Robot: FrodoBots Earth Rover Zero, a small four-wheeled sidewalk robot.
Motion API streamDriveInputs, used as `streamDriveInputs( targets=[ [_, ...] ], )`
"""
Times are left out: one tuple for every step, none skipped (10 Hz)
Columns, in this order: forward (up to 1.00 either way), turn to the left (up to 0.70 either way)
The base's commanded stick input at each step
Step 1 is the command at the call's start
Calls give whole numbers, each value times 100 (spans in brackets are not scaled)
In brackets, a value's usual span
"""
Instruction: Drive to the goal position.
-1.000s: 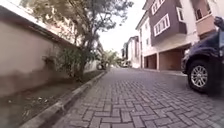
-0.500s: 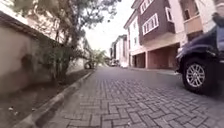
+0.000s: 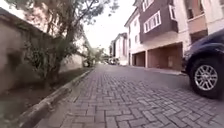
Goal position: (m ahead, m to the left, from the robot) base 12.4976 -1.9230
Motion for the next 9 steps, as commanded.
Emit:
streamDriveInputs(
  targets=[
    [70, 0],
    [70, 0],
    [70, 0],
    [70, 0],
    [70, 0],
    [70, 0],
    [70, 0],
    [70, 0],
    [70, 0]
  ],
)
